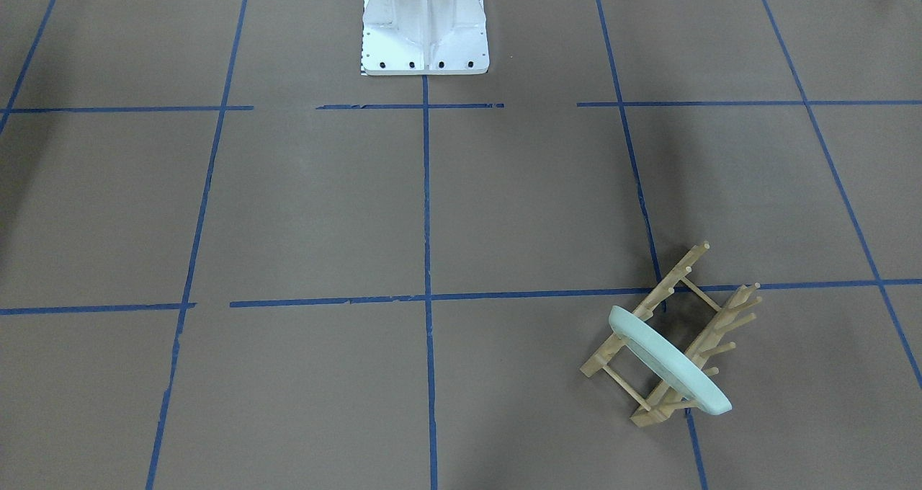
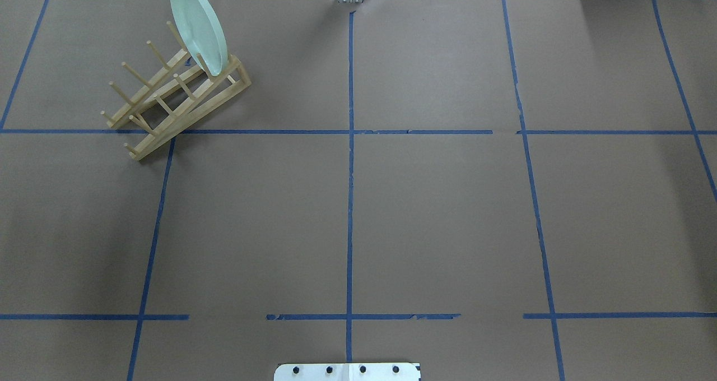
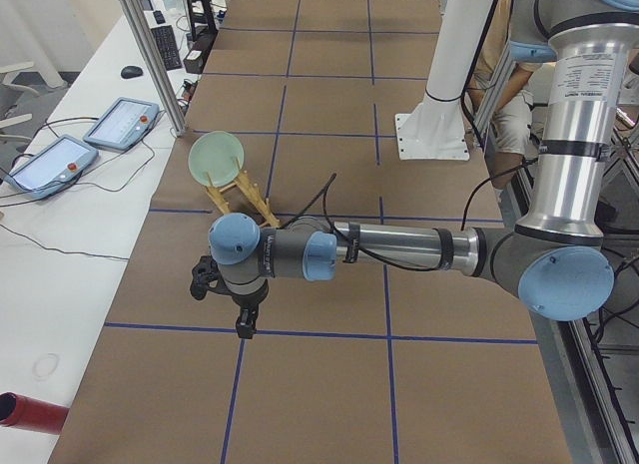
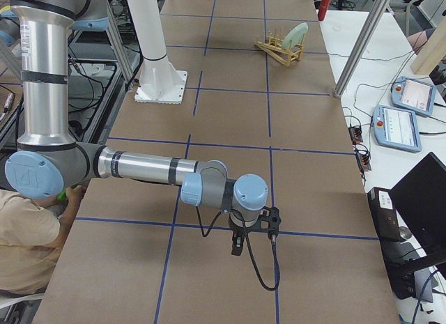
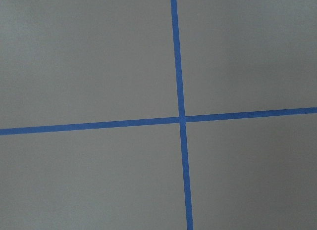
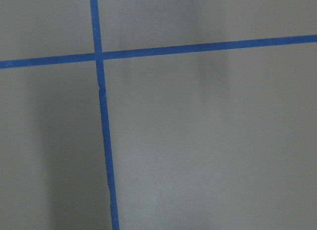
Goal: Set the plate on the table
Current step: 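Move the left gripper toward the pale green plate in the wooden rack, then grasp the rim of the pale green plate with the left gripper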
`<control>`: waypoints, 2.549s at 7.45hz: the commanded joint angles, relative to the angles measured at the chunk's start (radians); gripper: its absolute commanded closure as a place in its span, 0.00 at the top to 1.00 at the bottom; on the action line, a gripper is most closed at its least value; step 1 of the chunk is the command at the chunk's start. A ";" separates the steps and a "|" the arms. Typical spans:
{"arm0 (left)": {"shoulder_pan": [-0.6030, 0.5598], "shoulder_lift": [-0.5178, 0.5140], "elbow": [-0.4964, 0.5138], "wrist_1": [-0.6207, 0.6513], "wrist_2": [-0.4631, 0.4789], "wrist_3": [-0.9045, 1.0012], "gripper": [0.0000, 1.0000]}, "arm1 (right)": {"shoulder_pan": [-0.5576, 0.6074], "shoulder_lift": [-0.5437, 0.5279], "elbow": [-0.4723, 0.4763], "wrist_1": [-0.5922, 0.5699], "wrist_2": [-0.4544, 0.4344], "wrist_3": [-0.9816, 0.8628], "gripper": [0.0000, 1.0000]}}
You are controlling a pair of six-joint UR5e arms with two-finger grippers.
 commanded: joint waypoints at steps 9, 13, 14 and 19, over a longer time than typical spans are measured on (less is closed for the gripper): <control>0.090 -0.050 -0.096 -0.029 -0.111 -0.301 1.00 | 0.000 0.000 0.000 0.000 0.000 0.000 1.00; 0.311 -0.279 0.017 -0.602 -0.107 -1.337 1.00 | 0.000 0.000 0.000 0.000 0.000 0.000 1.00; 0.370 -0.339 0.046 -0.711 -0.053 -1.555 1.00 | 0.000 0.000 0.000 0.000 0.000 0.000 1.00; 0.480 -0.478 0.215 -1.021 0.370 -1.978 1.00 | 0.000 0.000 0.001 0.000 0.000 0.000 1.00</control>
